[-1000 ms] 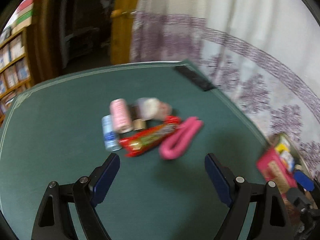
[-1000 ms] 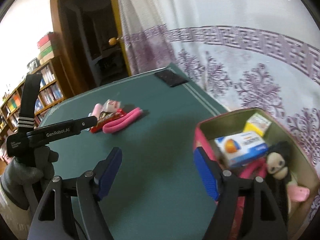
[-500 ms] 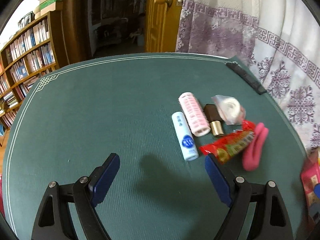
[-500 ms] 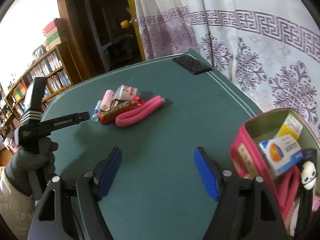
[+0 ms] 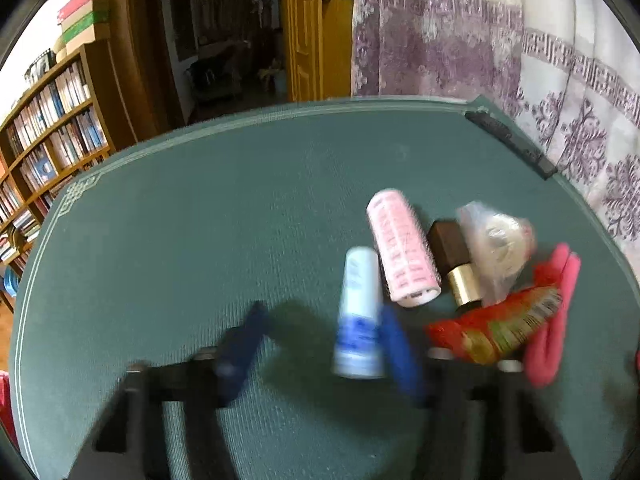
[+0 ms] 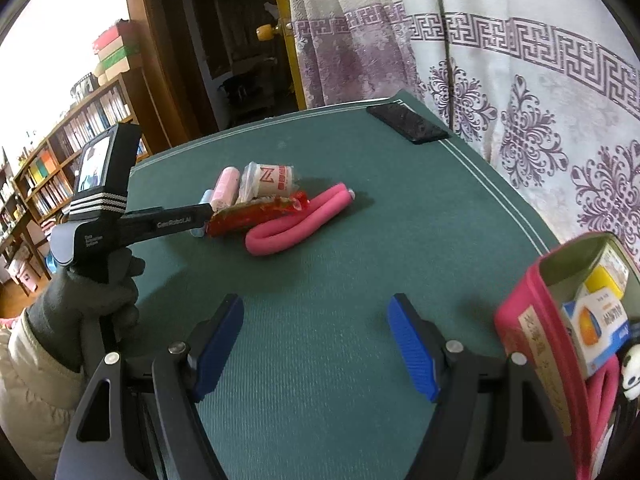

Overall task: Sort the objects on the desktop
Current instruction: 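Move both open grippers back over the items on the table, then grasp the white tube with the left gripper while the right grasps the pink foam curler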

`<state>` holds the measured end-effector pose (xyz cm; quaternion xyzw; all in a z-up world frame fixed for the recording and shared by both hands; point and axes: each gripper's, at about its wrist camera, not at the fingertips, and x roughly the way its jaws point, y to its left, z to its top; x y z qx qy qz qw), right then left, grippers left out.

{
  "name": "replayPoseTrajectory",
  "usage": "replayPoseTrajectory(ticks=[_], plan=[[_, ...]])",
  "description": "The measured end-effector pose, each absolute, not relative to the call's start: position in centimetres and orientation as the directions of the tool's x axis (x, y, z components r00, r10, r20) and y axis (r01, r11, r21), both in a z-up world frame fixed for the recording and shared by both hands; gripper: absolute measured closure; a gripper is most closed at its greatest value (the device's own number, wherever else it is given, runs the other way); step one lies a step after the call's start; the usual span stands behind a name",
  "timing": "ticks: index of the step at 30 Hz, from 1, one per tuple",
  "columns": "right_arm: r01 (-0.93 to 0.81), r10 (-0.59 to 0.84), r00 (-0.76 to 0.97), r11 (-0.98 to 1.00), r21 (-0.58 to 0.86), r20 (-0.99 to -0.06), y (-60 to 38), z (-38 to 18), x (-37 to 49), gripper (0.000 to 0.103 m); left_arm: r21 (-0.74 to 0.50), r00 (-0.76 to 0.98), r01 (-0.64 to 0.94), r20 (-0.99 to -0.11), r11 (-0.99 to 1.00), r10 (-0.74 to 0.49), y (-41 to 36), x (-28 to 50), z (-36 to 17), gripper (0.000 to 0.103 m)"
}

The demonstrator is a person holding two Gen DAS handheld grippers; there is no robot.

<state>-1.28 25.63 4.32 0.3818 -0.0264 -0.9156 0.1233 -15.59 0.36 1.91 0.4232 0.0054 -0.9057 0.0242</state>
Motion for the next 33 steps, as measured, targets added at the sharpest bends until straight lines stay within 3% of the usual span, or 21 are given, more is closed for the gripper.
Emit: replayPoseTrajectory(ticks=[3,23,33], plan=[[0.216,-0.246,-0.672,-0.967,0.133,-0.698,25.0,4.1,-2.0,0.025,0.015,-0.655,0.034,-0.754,-0.999,-0.034,-0.1,-15.2,2.0,0.055],[0.211,-0.200,-0.618,-0.974,0.084,-0.761,20.7,0.8,-10.5,0.025,-0.019,-0.660,0.029,-0.751,-0.999,-0.005,-1.8,-14.7,2.2,0.055],[0.129,-0.137,-0.623,-0.989,0.072,-0.770,24.0,-0.1,-11.0,0.028,-0.018,-0.658,0.026,-0.753,-1.000,-0.004,-1.7,-14.9,2.4,0.054]])
